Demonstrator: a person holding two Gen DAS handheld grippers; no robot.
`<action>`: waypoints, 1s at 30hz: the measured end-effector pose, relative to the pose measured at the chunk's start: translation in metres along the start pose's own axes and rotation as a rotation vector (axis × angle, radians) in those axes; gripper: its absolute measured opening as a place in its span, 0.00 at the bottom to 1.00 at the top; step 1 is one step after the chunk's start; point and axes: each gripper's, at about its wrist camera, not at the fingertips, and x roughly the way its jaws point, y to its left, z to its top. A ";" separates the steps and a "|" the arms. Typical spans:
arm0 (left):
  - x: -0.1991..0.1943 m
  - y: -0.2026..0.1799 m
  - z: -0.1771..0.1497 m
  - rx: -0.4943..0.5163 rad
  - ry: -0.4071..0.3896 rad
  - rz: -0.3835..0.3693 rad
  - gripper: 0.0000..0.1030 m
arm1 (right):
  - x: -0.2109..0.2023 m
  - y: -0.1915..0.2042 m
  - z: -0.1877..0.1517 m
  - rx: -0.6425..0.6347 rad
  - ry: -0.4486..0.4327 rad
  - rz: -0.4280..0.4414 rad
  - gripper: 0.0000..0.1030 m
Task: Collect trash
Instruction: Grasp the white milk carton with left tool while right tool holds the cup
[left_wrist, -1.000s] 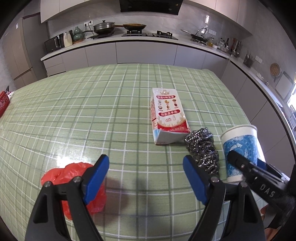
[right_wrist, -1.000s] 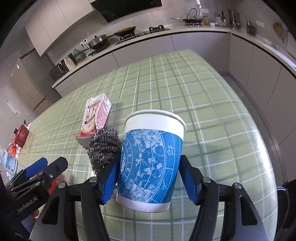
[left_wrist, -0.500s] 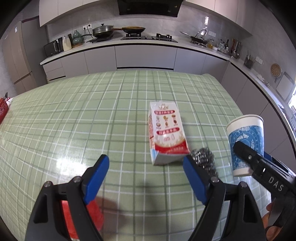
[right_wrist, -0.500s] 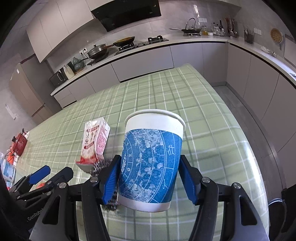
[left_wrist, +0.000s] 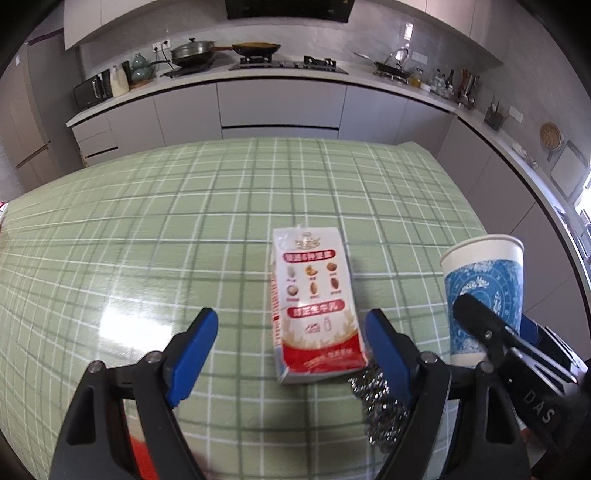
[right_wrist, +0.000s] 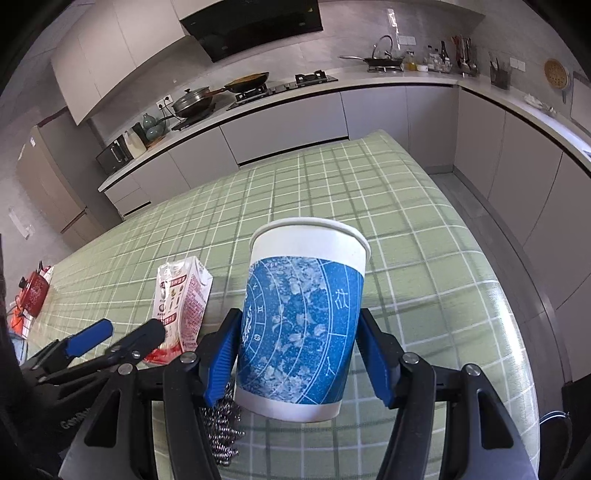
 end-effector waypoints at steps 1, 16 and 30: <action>0.002 -0.001 0.001 0.001 0.005 0.000 0.81 | 0.001 -0.001 0.001 0.004 -0.001 -0.005 0.62; 0.034 0.000 0.006 -0.003 0.054 -0.050 0.53 | 0.018 -0.002 0.011 0.018 0.005 -0.044 0.61; -0.011 0.029 -0.009 -0.033 -0.066 -0.059 0.47 | 0.007 0.001 0.010 0.016 -0.021 -0.020 0.61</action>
